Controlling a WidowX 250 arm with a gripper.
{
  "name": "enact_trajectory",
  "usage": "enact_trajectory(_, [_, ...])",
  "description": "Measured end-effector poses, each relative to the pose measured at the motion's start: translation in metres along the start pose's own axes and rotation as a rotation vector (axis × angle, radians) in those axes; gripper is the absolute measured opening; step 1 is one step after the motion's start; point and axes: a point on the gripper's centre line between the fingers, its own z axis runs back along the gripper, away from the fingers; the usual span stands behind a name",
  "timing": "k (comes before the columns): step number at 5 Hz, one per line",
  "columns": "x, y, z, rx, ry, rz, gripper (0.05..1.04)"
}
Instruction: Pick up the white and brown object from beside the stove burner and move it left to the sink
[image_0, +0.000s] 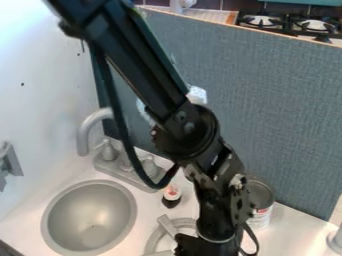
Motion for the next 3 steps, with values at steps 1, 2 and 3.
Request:
enact_trajectory(1, [-0.009,0.005,0.053,0.032,-0.093,0.012,0.821])
enact_trajectory(2, [-0.021,0.025,0.081,0.078,-0.12,0.093,0.821])
enact_trajectory(3, [-0.023,0.06,0.076,0.132,-0.094,0.185,0.821])
